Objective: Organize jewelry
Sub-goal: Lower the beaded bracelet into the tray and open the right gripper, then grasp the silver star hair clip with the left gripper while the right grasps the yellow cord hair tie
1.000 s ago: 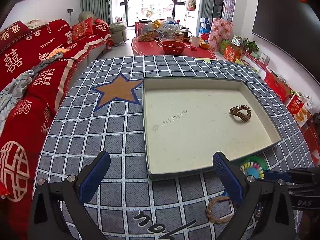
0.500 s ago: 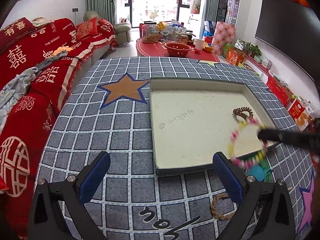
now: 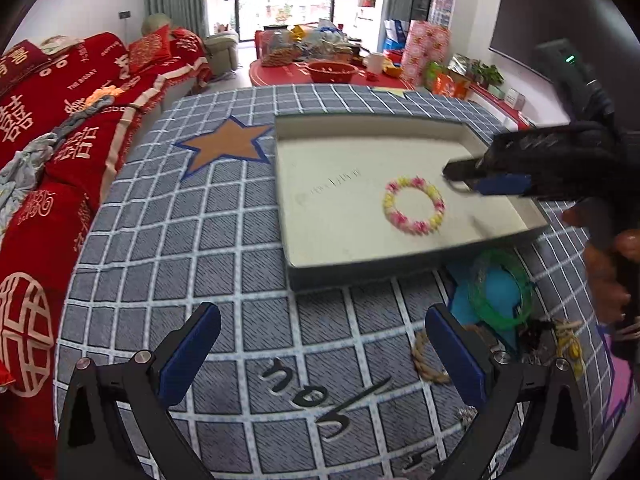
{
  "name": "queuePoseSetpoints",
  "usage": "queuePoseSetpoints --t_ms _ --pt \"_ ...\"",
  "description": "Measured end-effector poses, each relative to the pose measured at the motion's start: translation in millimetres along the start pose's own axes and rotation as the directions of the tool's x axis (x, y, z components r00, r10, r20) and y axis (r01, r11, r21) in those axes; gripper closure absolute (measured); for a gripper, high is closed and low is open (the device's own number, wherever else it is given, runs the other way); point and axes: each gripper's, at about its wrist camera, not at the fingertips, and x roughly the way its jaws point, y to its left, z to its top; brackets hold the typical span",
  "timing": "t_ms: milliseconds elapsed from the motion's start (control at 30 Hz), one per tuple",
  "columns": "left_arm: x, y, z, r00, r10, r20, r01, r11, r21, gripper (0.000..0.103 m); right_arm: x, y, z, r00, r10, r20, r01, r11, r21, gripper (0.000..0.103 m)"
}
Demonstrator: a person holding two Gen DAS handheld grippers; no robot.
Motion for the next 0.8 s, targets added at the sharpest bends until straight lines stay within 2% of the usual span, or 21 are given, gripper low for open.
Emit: queuePoseSetpoints --t_ms 67,167,500,667,800 --pt "-0.7 -5.8 -5.7 1.000 -0.024 -0.014 0.025 0.999 0.021 0.000 -19.8 -5.1 -10.5 1.000 -0.008 0.030 0.009 1.000 -0.005 0.040" --pt "-4.3 -11.7 -15.6 0.999 -0.025 -0.024 0.026 0.999 0.038 0.000 -47.4 -20.2 -32.7 0.998 -0.034 0.050 0.033 0.999 0.020 0.039" --pt "-8.0 -11.9 -40.5 0.998 -0.028 -0.063 0.028 1.000 -0.002 0.000 -97.9 -77.6 -128.7 0.974 -0.216 0.064 0.204 0.967 0.154 0.039" --pt "-18.9 -15.1 -55.5 0.997 -0.053 -0.060 0.053 0.999 0.007 0.000 -110.4 -89.4 -162.6 0.969 -0.241 0.057 0.227 0.957 0.183 0.039" --pt "-34.2 -22.9 -71.6 0.994 -0.093 -0.064 0.098 0.992 0.077 0.000 -115.1 -84.6 -185.5 0.972 -0.224 0.065 0.210 0.962 0.177 0.039"
